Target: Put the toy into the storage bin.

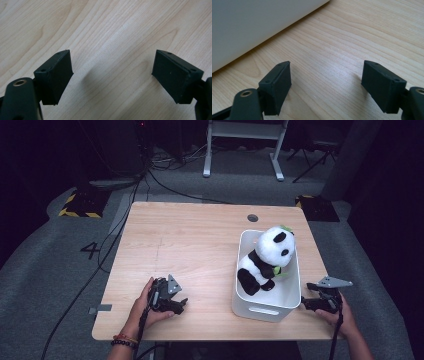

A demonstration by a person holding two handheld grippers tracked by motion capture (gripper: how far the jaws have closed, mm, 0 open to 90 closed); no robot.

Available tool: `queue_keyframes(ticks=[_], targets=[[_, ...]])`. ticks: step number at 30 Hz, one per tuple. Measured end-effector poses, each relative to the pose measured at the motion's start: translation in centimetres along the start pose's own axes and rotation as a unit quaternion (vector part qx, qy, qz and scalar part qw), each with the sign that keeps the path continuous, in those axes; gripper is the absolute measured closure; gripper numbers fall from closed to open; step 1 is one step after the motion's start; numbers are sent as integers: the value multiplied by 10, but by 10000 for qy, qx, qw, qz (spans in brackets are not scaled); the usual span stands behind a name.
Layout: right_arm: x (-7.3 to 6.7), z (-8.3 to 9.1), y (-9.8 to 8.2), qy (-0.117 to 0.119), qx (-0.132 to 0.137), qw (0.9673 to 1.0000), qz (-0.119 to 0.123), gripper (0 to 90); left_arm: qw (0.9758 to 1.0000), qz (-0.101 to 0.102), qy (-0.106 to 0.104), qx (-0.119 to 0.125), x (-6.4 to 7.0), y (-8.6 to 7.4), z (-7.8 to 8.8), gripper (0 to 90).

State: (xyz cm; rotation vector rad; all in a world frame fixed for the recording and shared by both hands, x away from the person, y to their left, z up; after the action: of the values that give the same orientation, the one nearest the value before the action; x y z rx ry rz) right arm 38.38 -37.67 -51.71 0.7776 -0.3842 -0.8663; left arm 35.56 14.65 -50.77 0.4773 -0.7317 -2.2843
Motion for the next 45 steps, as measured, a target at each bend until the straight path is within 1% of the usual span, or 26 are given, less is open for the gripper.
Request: queue_keyframes(ticks=[1,2,3,4,6,8,9,10,11,12,15,16,17,18,22,25,26,28,31,32,34,36,39,42,43,45], targets=[[0,0,0,-3,0,10000,-5,238,10000,15,-36,6,-2,-1,1,164],[0,0,0,-3,-1,10000,2,238,9999,97,-108,71,-3,-3,1,164],[0,0,0,-2,-2,10000,-2,238,9998,133,-84,85,-5,-4,3,164],[0,0,0,-4,-8,10000,12,238,9996,232,-122,119,-6,-6,3,164],[0,0,0,1,-4,10000,7,238,9995,313,-75,69,-8,-11,3,164],[0,0,0,-2,-1,10000,1,238,9993,352,-67,100,-9,-14,3,164],[0,0,0,-10,4,10000,2,238,9991,385,-128,80,-9,-15,4,165],[0,0,0,-1,2,10000,3,238,9989,445,-144,84,-10,-17,5,165],[-1,0,0,-5,3,10000,3,238,9989,440,-133,122,-10,-18,5,166],[-1,0,0,-5,6,10000,7,238,9984,520,-158,176,-10,-20,5,165],[-1,0,0,-2,6,10000,12,238,9976,602,-210,257,-13,-25,6,165],[-1,0,0,-12,14,10000,7,238,9966,727,-283,281,-12,-27,6,164],[-1,0,0,-10,33,10000,-14,238,9964,730,-324,285,-13,-29,6,162],[-1,0,0,-10,29,10000,-12,238,9962,745,-287,357,-14,-31,6,161],[-2,1,0,14,23,10000,-18,238,9962,761,-238,339,-14,-32,8,162],[-2,1,0,15,20,10000,-8,238,9958,791,-279,377,-13,-33,8,162],[-1,1,-1,19,3,10000,51,238,9957,795,-284,379,-13,-33,8,162],[-2,1,-1,14,-7,10000,33,238,9955,820,-303,363,-13,-33,8,161],[-2,2,-1,56,24,9999,126,232,9964,739,-218,340,-14,-33,9,162],[-3,1,-1,50,43,9999,86,232,9962,764,-260,333,-13,-33,9,162],[-3,1,-1,55,4,9999,127,228,9962,767,-249,333,-13,-33,9,163],[-3,1,-1,44,46,10000,34,229,9961,771,-256,336,-13,-33,9,163],[-3,1,-1,8,19,9999,104,228,9961,772,-256,337,-13,-33,9,163],[-4,1,-1,20,50,10000,11,228,9961,770,-258,339,-13,-33,9,163],[-2,1,-1,21,25,9999,102,228,9961,772,-259,339,-13,-33,9,163],[-2,1,-1,25,26,9999,94,228,9961,779,-261,335,-13,-33,9,162]])
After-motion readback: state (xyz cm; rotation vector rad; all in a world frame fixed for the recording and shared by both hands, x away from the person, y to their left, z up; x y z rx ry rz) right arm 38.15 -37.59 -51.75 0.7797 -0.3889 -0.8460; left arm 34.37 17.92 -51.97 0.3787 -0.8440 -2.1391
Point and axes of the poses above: each handheld gripper's, and its own axes: z roughly backward along the jaws, y roughly out of its top, x roughly to its right, the point moved 2 cm from there along -z, roughly forward along the jaws, and after that the axes turned 1 degree about -z, right-handed, at the moved point
